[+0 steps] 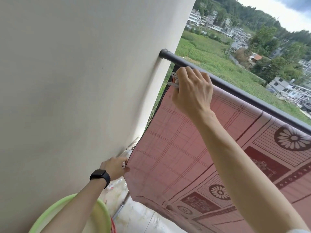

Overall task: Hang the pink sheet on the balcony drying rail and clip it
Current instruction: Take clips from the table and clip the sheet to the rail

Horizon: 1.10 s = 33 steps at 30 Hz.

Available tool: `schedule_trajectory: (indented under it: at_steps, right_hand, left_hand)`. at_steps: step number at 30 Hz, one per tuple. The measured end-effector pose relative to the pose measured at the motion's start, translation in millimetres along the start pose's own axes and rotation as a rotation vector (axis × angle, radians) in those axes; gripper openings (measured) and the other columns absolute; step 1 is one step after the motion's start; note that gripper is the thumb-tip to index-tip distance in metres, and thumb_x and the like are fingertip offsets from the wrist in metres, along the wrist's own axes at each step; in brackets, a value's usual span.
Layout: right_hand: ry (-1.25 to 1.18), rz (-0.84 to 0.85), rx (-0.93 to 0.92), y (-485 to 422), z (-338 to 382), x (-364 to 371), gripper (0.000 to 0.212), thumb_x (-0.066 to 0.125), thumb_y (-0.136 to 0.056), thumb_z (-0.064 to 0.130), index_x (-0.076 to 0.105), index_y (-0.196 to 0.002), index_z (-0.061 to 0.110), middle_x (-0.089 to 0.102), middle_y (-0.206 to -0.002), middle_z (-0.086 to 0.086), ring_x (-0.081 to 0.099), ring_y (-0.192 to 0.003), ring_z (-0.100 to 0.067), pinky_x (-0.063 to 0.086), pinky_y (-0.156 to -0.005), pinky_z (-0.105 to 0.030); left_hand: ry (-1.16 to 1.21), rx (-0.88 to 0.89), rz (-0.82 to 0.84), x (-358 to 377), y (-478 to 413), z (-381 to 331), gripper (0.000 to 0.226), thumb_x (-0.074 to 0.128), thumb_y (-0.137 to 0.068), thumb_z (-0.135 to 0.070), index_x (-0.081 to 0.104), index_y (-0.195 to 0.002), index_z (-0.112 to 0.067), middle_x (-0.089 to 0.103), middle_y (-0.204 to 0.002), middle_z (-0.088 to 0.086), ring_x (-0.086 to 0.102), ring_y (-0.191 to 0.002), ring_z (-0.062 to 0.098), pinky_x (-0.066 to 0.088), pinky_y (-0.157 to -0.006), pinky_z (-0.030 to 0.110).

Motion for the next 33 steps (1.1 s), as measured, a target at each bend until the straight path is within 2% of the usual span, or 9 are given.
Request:
schedule_trajectory:
  at_steps: [6, 8, 11, 16, 19, 24, 27, 30, 33]
  right_hand:
    - [-0.004, 0.034, -0.019, 0, 1, 1, 0.021, 0.037, -0.084, 0.016, 0.057, -0.086, 0.013, 0.062, -0.080, -0.003, 0.058, -0.075, -0.026, 0.044, -0.074, -0.038]
    - [-0.004, 0.030, -0.014, 0, -1, 0, 0.020, 0.037, -0.084, 0.015, 0.057, -0.085, 0.012, 0.062, -0.079, -0.003, 0.057, -0.075, -0.027, 0.044, -0.074, -0.038]
    - [0.011, 0.044, -0.027, 3, 0, 2, 0.019, 0.038, -0.083, 0.014, 0.058, -0.086, 0.012, 0.062, -0.080, -0.003, 0.058, -0.076, -0.027, 0.042, -0.074, -0.037]
    - [-0.013, 0.072, -0.006, -3, 4, 1, 0.022, 0.034, -0.085, 0.015, 0.056, -0.087, 0.012, 0.061, -0.080, -0.004, 0.057, -0.075, -0.028, 0.043, -0.073, -0.039]
    - [-0.118, 0.098, 0.021, -7, -7, -5, 0.010, 0.039, -0.088, 0.008, 0.048, -0.086, 0.011, 0.050, -0.070, 0.002, 0.049, -0.061, -0.025, 0.041, -0.060, -0.038]
    - [-0.459, 0.378, 0.191, -28, -32, 7, 0.012, 0.057, -0.094, 0.010, 0.045, -0.096, 0.011, 0.048, -0.070, 0.012, 0.045, -0.056, -0.013, 0.046, -0.051, -0.039]
    - [-0.564, 0.496, 0.251, -37, -34, 14, 0.012, 0.056, -0.092, 0.003, 0.048, -0.097, 0.010, 0.055, -0.078, 0.002, 0.051, -0.063, -0.017, 0.048, -0.053, -0.040]
    - [-0.604, 0.560, 0.291, -40, -39, 18, 0.015, 0.053, -0.091, -0.002, 0.051, -0.095, 0.012, 0.055, -0.080, -0.002, 0.051, -0.066, -0.019, 0.043, -0.049, -0.032]
    - [-0.682, 0.611, 0.360, -38, -49, 23, 0.016, 0.065, -0.092, 0.013, 0.052, -0.096, 0.020, 0.059, -0.090, 0.001, 0.055, -0.073, -0.012, 0.041, -0.050, -0.015]
  left_hand:
    - [0.009, 0.105, -0.008, -10, 3, -37, 0.015, 0.058, -0.083, -0.042, 0.061, -0.095, -0.032, 0.062, -0.093, -0.010, 0.058, -0.087, 0.018, 0.044, -0.067, 0.027]
    - [-0.005, 0.173, 0.052, -2, 15, -49, 0.016, 0.058, -0.086, -0.037, 0.064, -0.100, -0.032, 0.058, -0.092, -0.018, 0.053, -0.082, 0.008, 0.039, -0.061, 0.016]
    - [-0.086, 0.073, -0.032, -11, 17, -21, 0.021, 0.054, -0.088, -0.041, 0.057, -0.108, -0.038, 0.065, -0.102, -0.008, 0.062, -0.093, 0.021, 0.041, -0.064, 0.027]
    - [-0.095, -0.050, -0.055, -31, -6, -21, 0.008, 0.061, -0.084, -0.037, 0.061, -0.085, -0.030, 0.067, -0.100, -0.008, 0.064, -0.094, 0.022, 0.042, -0.070, 0.026]
    - [0.248, -0.054, 0.060, -35, -19, -42, 0.006, 0.064, -0.079, -0.026, 0.064, -0.076, -0.031, 0.068, -0.090, -0.008, 0.064, -0.085, 0.018, 0.051, -0.065, 0.025]
    - [1.256, 0.254, -0.015, -165, -11, -150, 0.044, 0.074, -0.072, -0.028, 0.067, -0.115, -0.023, 0.066, -0.124, 0.003, 0.067, -0.090, 0.010, 0.059, -0.068, 0.032]
    - [1.215, 0.496, 0.108, -225, 7, -210, 0.051, 0.074, -0.081, -0.026, 0.060, -0.130, -0.022, 0.070, -0.113, -0.008, 0.047, -0.046, 0.006, 0.058, -0.076, 0.035]
    - [1.082, 0.508, 0.035, -247, 9, -226, 0.024, 0.076, -0.085, -0.018, 0.068, -0.107, -0.010, 0.070, -0.085, -0.004, 0.056, -0.052, 0.001, 0.053, -0.062, 0.023]
    - [1.106, 0.484, -0.102, -255, 6, -220, 0.018, 0.079, -0.081, -0.011, 0.065, -0.091, -0.004, 0.064, -0.074, -0.001, 0.052, -0.043, -0.005, 0.040, -0.045, 0.010]
Point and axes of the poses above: each hand's wrist, its own y-axis away from the middle knuckle, its own x-axis out of the palm, z = x × y, the point moved 9 cm from there along -y, towards the middle knuckle
